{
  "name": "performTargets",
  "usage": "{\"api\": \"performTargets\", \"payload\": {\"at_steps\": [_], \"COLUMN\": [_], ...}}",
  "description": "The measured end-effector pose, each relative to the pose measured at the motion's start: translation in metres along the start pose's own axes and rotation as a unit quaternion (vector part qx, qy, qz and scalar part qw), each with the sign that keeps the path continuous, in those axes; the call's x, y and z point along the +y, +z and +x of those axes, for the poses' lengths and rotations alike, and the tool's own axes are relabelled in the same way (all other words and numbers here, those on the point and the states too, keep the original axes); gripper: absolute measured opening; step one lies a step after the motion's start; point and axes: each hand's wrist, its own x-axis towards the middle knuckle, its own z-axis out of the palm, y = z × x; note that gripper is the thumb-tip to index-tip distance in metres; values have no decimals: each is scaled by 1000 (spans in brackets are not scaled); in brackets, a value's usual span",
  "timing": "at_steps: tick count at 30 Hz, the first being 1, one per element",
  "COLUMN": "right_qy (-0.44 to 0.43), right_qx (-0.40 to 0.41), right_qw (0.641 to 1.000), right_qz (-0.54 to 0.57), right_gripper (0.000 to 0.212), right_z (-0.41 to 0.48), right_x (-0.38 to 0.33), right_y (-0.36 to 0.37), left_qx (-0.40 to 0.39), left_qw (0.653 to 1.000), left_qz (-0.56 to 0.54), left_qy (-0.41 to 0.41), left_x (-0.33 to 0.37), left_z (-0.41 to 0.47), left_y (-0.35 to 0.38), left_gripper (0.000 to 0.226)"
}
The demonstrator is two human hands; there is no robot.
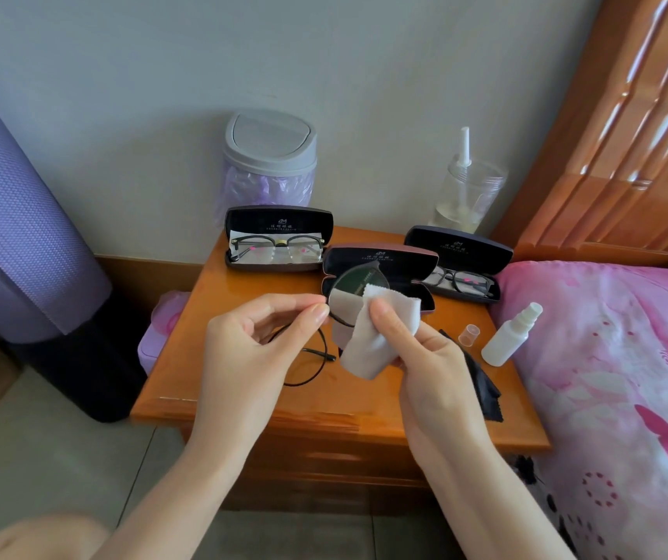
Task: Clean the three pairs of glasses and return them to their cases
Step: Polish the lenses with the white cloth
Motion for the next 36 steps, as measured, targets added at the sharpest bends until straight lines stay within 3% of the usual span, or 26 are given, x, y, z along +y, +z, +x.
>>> {"api": "performTargets", "payload": {"at_steps": [9, 14, 18, 25, 29, 32, 34, 36], "right_qy": [19, 17, 28, 10, 0, -7, 2, -12], "right_qx": [-7, 15, 40, 5, -47, -26, 0, -3], "right_qw": [1000, 1000, 995, 995, 998, 999, 999, 992], "right_qz": [-16, 18, 92, 103, 30, -35, -44, -123], "right_gripper": [38, 38, 42, 34, 38, 51, 44, 31], "right_z": [-3, 0, 6, 9, 15, 23, 28, 30], "right_x": [5, 2, -3, -4, -1, 4, 6, 7], "right_y": [5, 3, -1, -6, -14, -29, -42, -50], "left_qx": [-18, -56, -104, -70, -83, -107, -111, -107], "left_qw": [999, 994, 947, 913, 907, 908, 911, 912], "left_qz": [24, 74, 258, 339, 347, 341, 335, 333], "left_qy": [12, 61, 161, 214, 224, 220, 214, 213], "left_x": [-1, 1, -3, -2, 0, 0, 0, 0], "left_z": [1, 0, -2, -2, 2, 7, 10, 13], "left_y": [0, 0, -1, -8, -15, -22, -26, -30], "left_gripper": [17, 20, 65, 58, 51, 52, 54, 54]}}
